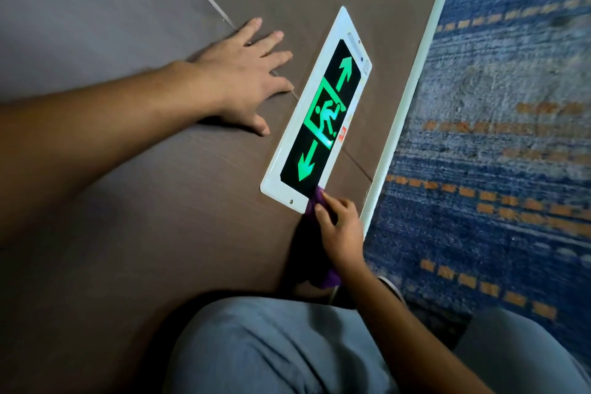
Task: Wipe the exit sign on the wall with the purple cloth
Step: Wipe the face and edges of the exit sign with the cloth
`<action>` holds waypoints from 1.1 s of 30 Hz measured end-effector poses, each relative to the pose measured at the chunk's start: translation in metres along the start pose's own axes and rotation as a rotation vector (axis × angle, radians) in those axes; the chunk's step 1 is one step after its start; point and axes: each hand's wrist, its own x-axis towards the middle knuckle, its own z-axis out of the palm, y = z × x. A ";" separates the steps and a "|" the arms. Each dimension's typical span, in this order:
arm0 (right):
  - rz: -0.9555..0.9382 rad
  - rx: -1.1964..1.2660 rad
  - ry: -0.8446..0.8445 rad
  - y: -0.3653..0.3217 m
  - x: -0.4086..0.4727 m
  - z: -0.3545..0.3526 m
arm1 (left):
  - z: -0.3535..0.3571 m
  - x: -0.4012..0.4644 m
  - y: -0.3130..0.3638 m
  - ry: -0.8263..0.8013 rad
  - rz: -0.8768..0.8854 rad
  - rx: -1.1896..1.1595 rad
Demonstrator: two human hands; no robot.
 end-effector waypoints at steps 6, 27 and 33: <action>-0.053 -0.047 0.021 -0.006 0.029 -0.023 | 0.002 0.000 0.000 0.021 -0.002 -0.015; -0.182 -0.122 -0.148 0.016 -0.004 -0.004 | 0.004 0.005 0.006 0.011 -0.002 0.018; -0.121 -0.044 -0.030 0.002 0.042 -0.040 | 0.005 0.005 0.008 0.001 -0.006 0.030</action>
